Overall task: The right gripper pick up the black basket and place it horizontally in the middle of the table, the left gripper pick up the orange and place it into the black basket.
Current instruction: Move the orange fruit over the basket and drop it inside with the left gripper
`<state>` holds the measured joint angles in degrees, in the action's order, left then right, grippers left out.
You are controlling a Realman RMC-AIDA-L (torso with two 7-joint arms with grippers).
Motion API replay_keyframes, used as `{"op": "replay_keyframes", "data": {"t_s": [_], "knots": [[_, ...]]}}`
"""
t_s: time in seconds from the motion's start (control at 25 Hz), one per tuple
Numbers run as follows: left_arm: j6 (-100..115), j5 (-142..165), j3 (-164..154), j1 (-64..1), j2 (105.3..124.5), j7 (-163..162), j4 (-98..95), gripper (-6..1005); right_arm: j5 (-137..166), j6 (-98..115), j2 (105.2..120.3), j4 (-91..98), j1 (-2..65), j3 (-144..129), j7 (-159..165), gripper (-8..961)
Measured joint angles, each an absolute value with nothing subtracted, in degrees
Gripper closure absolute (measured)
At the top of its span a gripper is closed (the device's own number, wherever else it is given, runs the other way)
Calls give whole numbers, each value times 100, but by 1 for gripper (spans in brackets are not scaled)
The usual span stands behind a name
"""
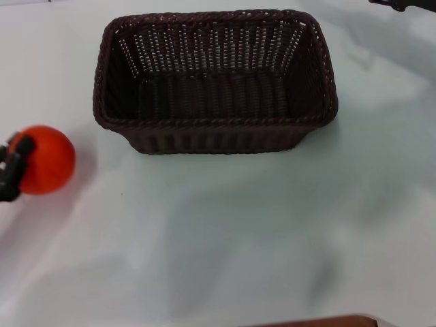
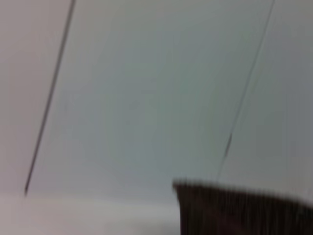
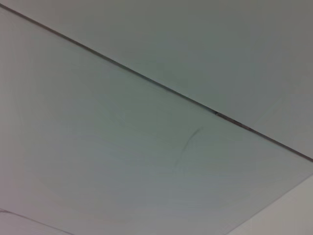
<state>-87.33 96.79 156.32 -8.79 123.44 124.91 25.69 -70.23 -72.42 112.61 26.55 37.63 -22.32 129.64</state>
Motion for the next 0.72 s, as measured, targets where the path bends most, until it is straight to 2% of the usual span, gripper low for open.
{"op": "replay_keyframes", "data": {"t_s": [0.12,0.28,0.48,0.72], "knots": [[-9225,9498,16073,-899,12361,12501,2526,916,-7023,-7240,11286,2654,3762,-2232,12925,32],[-9797,8949,16418,-1091,12355,12475,2301,919,-7036,-7230,11293,2654,3761,-2223,12891,33],[-10085,8731,16302,-1822,12362,12104,2200,912,-7169,-7200,11301,2654,3761,-2220,12844,33],[-9810,8752,15559,-2311,12360,11964,2079,866,-7203,-7249,11333,2654,3729,-2224,12741,33]]}}
